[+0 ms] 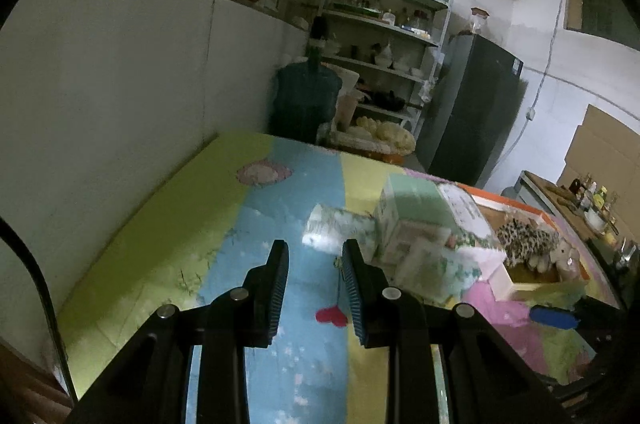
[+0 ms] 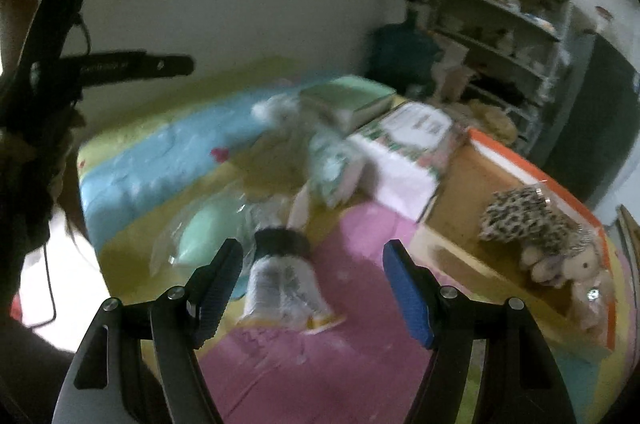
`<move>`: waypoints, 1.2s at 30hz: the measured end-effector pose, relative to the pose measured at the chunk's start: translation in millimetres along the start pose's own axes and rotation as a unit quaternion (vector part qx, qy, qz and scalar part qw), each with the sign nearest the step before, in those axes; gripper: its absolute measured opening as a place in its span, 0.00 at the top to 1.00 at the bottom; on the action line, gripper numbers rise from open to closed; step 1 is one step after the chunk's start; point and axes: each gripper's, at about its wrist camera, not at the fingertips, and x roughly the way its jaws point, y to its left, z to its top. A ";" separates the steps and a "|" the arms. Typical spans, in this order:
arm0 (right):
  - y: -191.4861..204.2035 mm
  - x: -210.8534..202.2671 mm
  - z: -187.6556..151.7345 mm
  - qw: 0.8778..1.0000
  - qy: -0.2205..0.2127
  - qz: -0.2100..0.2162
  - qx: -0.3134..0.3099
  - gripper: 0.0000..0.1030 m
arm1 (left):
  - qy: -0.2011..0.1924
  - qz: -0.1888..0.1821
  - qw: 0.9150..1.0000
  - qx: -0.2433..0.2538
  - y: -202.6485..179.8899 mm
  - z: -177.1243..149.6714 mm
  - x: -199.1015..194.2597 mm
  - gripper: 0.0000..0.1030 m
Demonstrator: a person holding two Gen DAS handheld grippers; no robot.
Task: Organize soft objects
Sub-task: 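Grasp the white barcoded packet with the right gripper while the left gripper grasps the mint-green plastic bag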
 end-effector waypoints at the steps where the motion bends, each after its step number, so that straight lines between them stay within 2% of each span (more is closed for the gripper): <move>1: 1.3 3.5 -1.7 1.000 0.006 0.001 -0.006 0.28 | 0.003 -0.002 1.000 0.002 -1.7 -2.6 -0.6 0.73; 10: 1.5 35.7 -7.3 0.999 0.043 0.026 -0.020 0.29 | 0.024 -0.023 0.999 0.019 -20.4 -25.4 -3.8 0.73; 13: -1.7 39.2 -10.2 0.998 0.049 0.042 -0.006 0.49 | 0.031 -0.032 0.999 0.025 -29.7 -32.8 -3.5 0.73; 16: -3.2 36.7 -11.1 0.998 0.046 0.047 0.005 0.55 | 0.037 -0.046 0.998 0.028 -37.3 -37.6 -3.7 0.73; 21: -7.0 30.7 -13.2 0.998 0.032 0.041 0.031 0.57 | 0.041 -0.069 0.996 0.037 -51.5 -43.1 -6.3 0.73; 29: -15.8 6.7 -22.3 0.995 -0.010 0.035 0.097 0.58 | 0.067 -0.096 0.993 0.033 -61.5 -55.6 6.7 0.73; 36: -22.7 -7.9 -28.5 0.990 -0.032 0.028 0.133 0.58 | 0.073 -0.107 0.990 0.055 -71.9 -61.9 12.7 0.71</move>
